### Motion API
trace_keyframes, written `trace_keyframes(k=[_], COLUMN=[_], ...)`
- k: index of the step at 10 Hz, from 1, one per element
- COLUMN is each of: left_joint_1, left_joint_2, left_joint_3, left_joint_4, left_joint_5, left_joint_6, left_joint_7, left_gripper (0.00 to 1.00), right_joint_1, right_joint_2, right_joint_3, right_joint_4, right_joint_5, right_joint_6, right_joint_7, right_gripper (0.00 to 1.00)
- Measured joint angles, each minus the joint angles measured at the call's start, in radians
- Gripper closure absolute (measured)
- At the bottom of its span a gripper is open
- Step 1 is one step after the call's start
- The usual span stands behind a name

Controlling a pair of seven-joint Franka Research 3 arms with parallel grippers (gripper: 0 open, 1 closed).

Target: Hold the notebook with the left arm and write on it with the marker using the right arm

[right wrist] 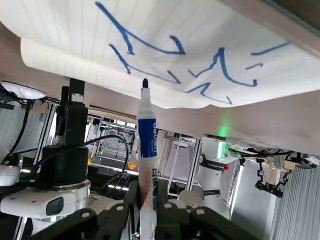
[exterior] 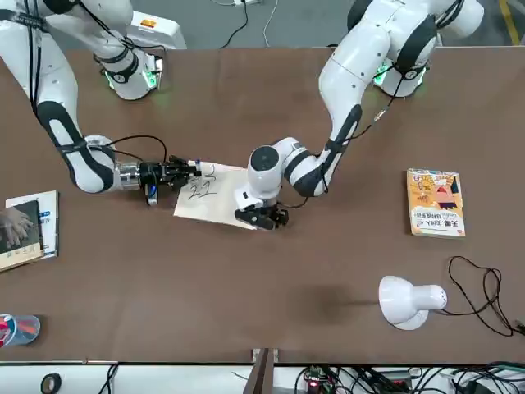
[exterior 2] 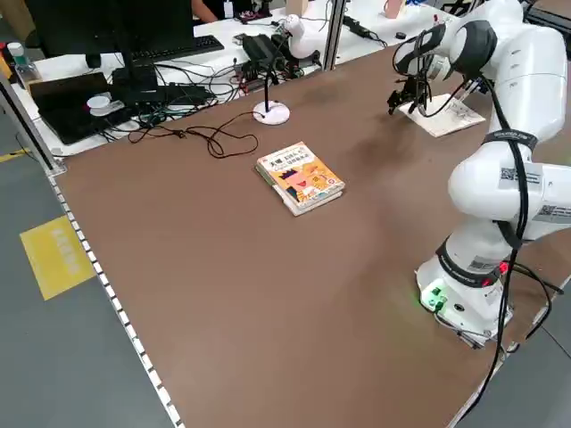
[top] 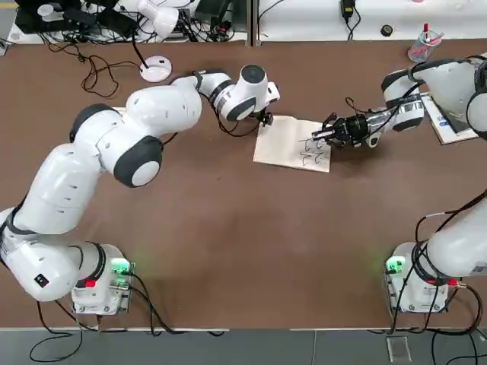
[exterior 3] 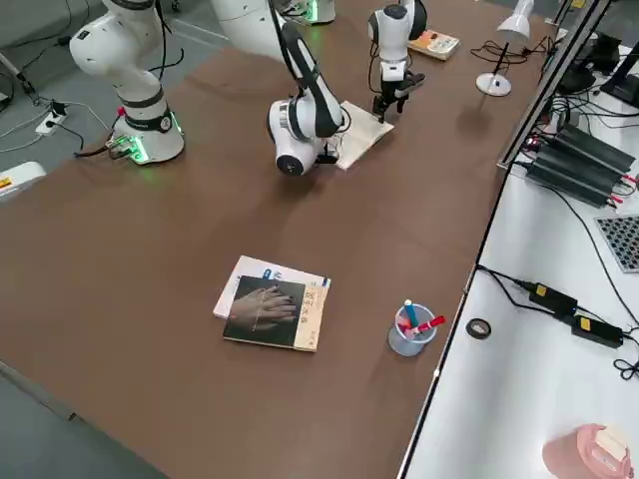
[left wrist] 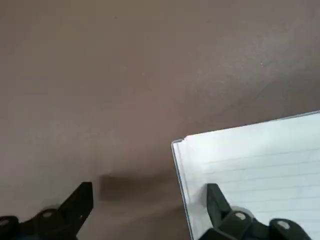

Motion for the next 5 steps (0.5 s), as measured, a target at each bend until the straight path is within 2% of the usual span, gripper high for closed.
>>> trace_keyframes(k=[5], left_joint_1=[0.0], left_joint_2=[0.0], left_joint_3=[0.0], left_joint_4=[0.0], left_joint_5=[0.0], left_joint_6=[0.0], left_joint_7=[0.001], left_gripper=[0.0], right_joint_1=[-0.001], right_joint_2=[0.013], right_joint_3=[0.0], right_joint_4=[0.0], right_joint_5=[-0.029], right_joint_6=[0.034], right_joint_7=[-0.034], right_gripper=[0.82])
